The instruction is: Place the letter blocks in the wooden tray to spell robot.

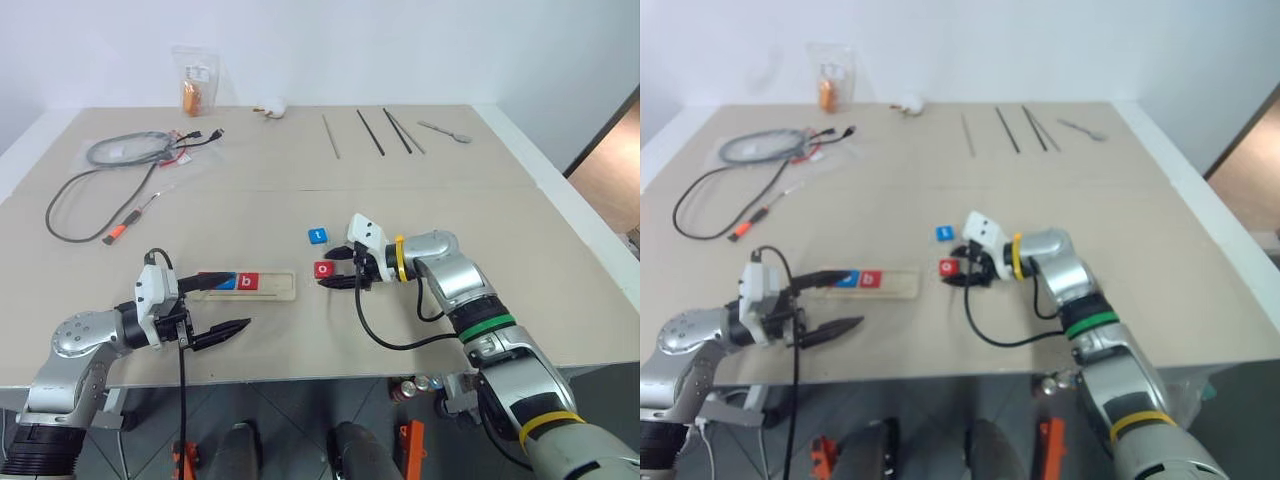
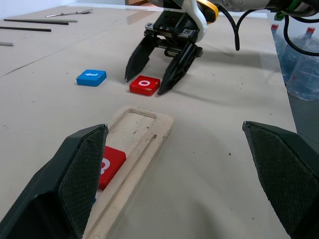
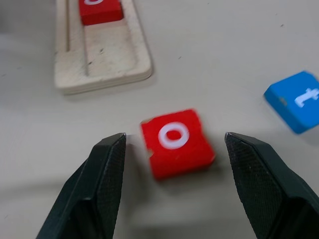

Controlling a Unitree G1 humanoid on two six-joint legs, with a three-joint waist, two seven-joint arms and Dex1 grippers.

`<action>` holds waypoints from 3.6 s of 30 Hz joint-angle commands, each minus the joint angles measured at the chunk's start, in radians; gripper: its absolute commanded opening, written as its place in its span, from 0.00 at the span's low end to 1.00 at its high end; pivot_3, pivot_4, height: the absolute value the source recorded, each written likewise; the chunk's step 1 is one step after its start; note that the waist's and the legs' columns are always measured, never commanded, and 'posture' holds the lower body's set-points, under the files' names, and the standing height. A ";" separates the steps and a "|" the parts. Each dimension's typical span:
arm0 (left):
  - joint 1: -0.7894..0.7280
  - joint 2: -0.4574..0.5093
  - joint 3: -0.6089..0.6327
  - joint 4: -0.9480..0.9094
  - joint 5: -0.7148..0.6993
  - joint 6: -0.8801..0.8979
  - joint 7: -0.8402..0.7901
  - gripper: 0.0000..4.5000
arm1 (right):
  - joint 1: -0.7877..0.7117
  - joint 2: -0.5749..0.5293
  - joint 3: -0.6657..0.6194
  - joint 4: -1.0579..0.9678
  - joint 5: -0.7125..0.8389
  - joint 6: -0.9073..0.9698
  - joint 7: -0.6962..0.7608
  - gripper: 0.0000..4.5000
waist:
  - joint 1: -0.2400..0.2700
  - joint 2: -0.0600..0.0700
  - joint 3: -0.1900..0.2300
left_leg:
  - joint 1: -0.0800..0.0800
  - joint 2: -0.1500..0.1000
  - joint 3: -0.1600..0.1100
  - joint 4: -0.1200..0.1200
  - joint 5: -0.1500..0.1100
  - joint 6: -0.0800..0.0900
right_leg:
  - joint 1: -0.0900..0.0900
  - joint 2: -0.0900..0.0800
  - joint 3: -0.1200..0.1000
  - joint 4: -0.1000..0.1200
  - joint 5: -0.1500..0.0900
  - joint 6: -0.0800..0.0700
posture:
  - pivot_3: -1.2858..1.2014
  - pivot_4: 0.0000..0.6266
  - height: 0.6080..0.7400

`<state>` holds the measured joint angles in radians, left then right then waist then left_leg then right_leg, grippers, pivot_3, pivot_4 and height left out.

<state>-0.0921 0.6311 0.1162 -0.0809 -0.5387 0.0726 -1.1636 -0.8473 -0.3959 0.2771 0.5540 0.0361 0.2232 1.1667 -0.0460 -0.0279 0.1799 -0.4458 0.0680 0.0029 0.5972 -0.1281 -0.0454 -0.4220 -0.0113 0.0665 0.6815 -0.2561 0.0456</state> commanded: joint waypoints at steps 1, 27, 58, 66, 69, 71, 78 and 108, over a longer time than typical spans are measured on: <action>-0.003 0.007 0.018 -0.044 -0.008 0.001 0.007 1.00 | -0.023 0.002 -0.004 0.009 -0.003 -0.026 0.010 0.72 | 0.000 0.000 0.000 | 0.000 0.000 0.000 0.000 0.000 0.000 | 0.000 0.000 0.000 0.000 0.000 0.000 | 0.52 0.24 1.00; 0.088 0.078 0.107 -0.027 -0.016 -0.014 -0.027 1.00 | -0.047 0.036 -0.009 -0.343 0.129 0.286 0.048 0.26 | -0.002 0.000 0.000 | 0.000 0.001 0.000 -0.002 0.000 0.000 | -0.002 0.001 0.000 0.000 0.000 -0.001 | 0.52 0.24 1.00; 0.159 0.036 0.175 -0.132 -0.068 0.013 0.082 1.00 | -0.254 0.220 0.223 0.059 -0.106 0.135 0.079 0.26 | -0.001 0.000 0.000 | -0.001 0.003 0.001 -0.003 0.000 0.000 | -0.004 0.001 -0.001 0.000 0.000 -0.004 | 0.52 0.24 1.00; 0.138 -0.001 0.159 -0.148 -0.076 0.014 0.104 1.00 | -0.290 0.265 0.219 0.136 -0.133 0.097 0.073 0.26 | -0.002 0.000 0.000 | -0.001 0.004 0.001 -0.003 0.000 0.000 | -0.004 0.003 -0.001 0.000 0.000 -0.005 | 0.52 0.24 1.00; 0.133 -0.007 0.156 -0.156 -0.077 0.020 0.109 1.00 | -0.305 0.275 0.212 0.164 -0.137 0.085 0.074 0.26 | -0.002 0.000 0.000 | -0.001 0.005 0.001 -0.003 0.000 -0.001 | -0.004 0.005 -0.001 0.000 0.001 -0.006 | 0.52 0.24 1.00; 0.132 -0.007 0.154 -0.156 -0.072 0.019 0.108 1.00 | -0.312 0.278 0.208 0.179 -0.139 0.077 0.076 0.26 | -0.002 0.000 0.000 | 0.000 0.006 0.001 -0.003 0.000 0.000 | -0.004 0.005 -0.001 0.000 0.001 -0.006 | 0.52 0.24 1.00; 0.132 -0.006 0.149 -0.147 -0.064 0.012 0.104 1.00 | -0.331 0.283 0.195 0.227 -0.139 0.047 0.080 0.26 | -0.002 0.000 0.000 | 0.000 0.007 0.001 -0.003 0.000 -0.001 | -0.004 0.006 -0.001 0.000 0.001 -0.007 | 0.52 0.24 1.00; 0.107 -0.007 0.111 -0.092 -0.036 -0.011 0.050 1.00 | -0.384 0.198 -0.007 0.301 -0.071 0.034 0.058 0.76 | -0.002 0.000 0.000 | 0.000 0.009 0.001 -0.004 -0.001 -0.001 | -0.005 0.009 -0.001 0.000 0.001 -0.008 | 0.52 0.24 1.00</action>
<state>0.0154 0.6147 0.2061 -0.1651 -0.5694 0.0814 -1.1061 -1.2280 -0.2053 0.2947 0.9152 -0.0582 0.2474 1.2305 -0.0483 -0.0280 0.1799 -0.4461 0.0772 0.0040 0.5929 -0.1289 -0.0466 -0.4268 -0.0025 0.0653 0.6817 -0.2554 0.0376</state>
